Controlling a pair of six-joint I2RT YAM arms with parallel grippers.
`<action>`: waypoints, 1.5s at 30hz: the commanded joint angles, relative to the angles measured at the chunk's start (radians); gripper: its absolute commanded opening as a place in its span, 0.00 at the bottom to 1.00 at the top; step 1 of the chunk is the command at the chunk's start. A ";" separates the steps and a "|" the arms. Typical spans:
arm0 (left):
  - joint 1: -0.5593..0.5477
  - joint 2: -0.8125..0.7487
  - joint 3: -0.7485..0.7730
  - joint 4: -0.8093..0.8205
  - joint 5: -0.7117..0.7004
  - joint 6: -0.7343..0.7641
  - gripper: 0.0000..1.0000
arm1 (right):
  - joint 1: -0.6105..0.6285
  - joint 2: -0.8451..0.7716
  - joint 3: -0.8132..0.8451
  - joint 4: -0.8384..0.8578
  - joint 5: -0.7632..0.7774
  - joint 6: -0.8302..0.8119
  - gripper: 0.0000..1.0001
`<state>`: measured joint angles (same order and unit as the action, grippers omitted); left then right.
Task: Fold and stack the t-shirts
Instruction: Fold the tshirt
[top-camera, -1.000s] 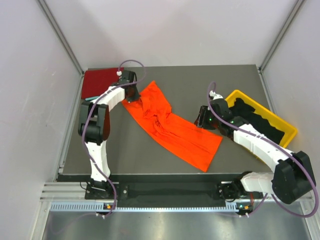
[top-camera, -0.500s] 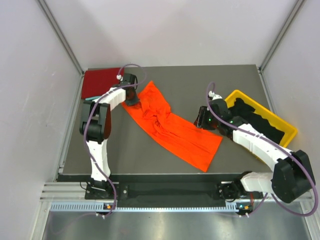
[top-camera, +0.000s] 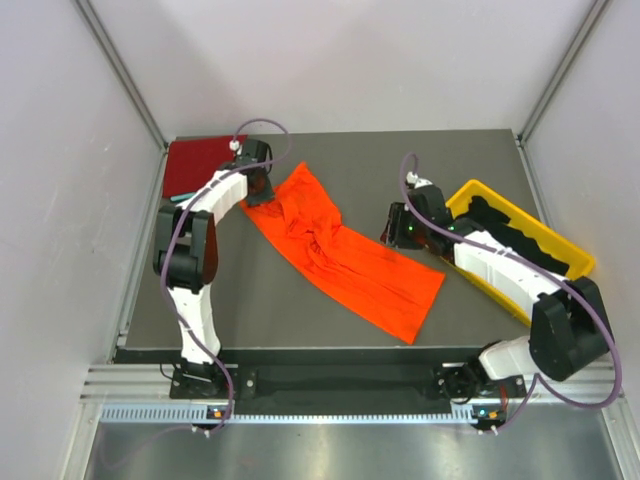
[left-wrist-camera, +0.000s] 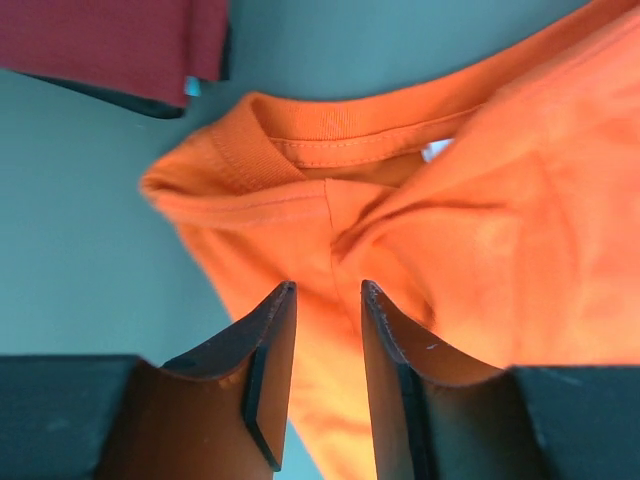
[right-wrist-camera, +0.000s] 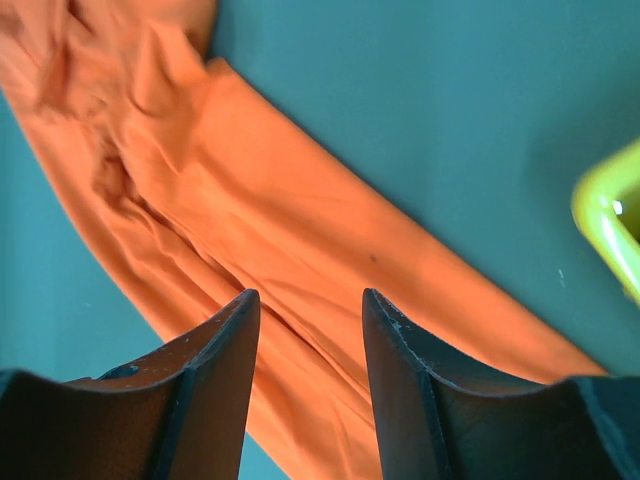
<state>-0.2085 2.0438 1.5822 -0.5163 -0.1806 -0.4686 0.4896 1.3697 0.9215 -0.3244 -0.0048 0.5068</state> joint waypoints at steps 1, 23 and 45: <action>0.004 -0.129 0.007 -0.039 -0.036 0.024 0.39 | 0.020 0.023 0.091 0.044 -0.027 -0.027 0.46; 0.012 -0.153 -0.327 0.196 0.036 -0.140 0.38 | 0.032 0.002 0.063 0.062 -0.035 -0.017 0.46; 0.011 0.097 -0.145 0.441 0.174 -0.137 0.00 | 0.030 0.038 0.080 0.077 0.028 -0.019 0.46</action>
<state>-0.2008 2.0590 1.3884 -0.1814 -0.0711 -0.6048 0.5076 1.4021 0.9760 -0.3008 -0.0063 0.4973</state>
